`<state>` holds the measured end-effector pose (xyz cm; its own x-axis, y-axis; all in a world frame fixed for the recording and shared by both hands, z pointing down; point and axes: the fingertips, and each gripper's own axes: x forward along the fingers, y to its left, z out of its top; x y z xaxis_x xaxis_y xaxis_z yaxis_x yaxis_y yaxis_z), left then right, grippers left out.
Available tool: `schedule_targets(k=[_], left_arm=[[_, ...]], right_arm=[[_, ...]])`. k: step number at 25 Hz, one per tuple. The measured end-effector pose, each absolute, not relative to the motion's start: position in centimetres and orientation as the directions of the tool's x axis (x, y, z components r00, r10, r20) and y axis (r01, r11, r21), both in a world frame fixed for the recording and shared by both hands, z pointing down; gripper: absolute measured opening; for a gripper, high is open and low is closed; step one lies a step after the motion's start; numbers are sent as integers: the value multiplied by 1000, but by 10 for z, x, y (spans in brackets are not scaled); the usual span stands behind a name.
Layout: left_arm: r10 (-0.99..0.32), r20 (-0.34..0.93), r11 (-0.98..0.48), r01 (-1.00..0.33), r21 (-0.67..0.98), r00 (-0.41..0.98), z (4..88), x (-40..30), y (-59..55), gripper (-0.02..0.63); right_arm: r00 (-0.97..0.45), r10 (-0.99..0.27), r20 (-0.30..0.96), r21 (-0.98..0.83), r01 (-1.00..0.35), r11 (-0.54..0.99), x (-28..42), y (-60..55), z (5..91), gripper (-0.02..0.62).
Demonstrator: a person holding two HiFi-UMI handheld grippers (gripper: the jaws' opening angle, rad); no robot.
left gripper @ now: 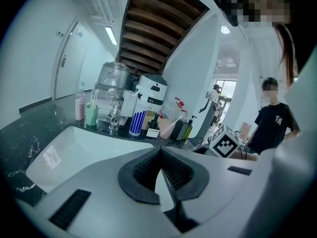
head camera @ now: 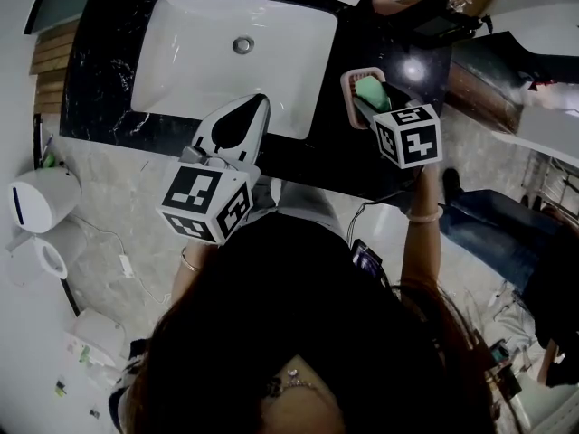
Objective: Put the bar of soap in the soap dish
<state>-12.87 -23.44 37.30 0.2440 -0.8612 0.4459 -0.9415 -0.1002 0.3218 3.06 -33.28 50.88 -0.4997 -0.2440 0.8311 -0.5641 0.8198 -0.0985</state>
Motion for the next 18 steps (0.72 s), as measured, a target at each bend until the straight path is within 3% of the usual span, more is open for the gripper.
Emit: schedule_targets(k=[18], left_arm=[[-858,445,-116,-941,319,257,372,-125,-235,2]], right_arm=[[-521,-263,812,-108,-578,809,30,-332,502,279]])
